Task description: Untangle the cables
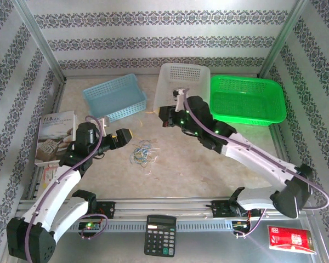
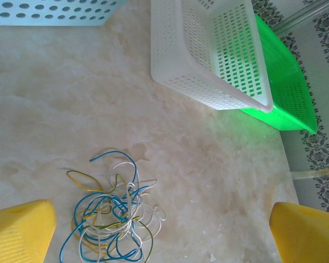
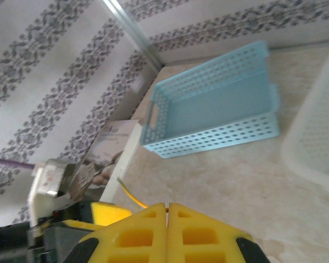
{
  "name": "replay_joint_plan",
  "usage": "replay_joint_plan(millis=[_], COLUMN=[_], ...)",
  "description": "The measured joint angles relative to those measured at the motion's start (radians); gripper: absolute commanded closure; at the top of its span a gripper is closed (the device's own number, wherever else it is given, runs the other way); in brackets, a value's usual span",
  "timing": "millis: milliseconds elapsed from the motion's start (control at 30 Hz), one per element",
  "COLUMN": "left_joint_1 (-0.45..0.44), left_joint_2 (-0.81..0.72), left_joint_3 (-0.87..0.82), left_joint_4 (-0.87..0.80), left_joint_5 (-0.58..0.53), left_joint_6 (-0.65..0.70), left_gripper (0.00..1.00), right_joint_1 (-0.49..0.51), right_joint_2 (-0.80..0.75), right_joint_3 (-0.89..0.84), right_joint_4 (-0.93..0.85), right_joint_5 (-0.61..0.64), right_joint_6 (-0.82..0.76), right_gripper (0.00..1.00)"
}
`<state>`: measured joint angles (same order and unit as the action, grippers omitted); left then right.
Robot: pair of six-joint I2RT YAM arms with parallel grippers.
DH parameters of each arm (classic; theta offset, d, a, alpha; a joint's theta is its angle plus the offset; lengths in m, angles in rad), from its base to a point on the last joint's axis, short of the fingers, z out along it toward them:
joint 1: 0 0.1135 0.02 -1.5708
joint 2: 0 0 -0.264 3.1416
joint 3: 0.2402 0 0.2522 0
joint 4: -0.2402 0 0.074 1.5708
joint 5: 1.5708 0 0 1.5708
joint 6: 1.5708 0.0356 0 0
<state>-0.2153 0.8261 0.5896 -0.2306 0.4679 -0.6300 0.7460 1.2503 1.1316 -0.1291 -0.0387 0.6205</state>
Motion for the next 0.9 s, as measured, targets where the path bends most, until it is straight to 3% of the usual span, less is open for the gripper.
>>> replay_joint_plan(millis=[567, 733, 900], left_joint_1=[-0.089, -0.116, -0.148], left_joint_2=[0.024, 0.07, 0.12], left_joint_3=[0.026, 0.036, 0.044], left_joint_4=[0.007, 0.026, 0.06], left_joint_5=[-0.071, -0.093, -0.114], left_joint_6=[-0.065, -0.077, -0.083], left_gripper=[0.0, 0.0, 0.0], right_joint_1=[-0.55, -0.628, -0.635], right_joint_2=[-0.167, -0.109, 0.017], right_joint_3=[-0.072, -0.019, 0.056], right_joint_4=[-0.08, -0.088, -0.069], right_joint_5=[-0.065, -0.108, -0.134], right_joint_6=[0.0, -0.004, -0.018], right_gripper=[1.0, 1.0, 1.0])
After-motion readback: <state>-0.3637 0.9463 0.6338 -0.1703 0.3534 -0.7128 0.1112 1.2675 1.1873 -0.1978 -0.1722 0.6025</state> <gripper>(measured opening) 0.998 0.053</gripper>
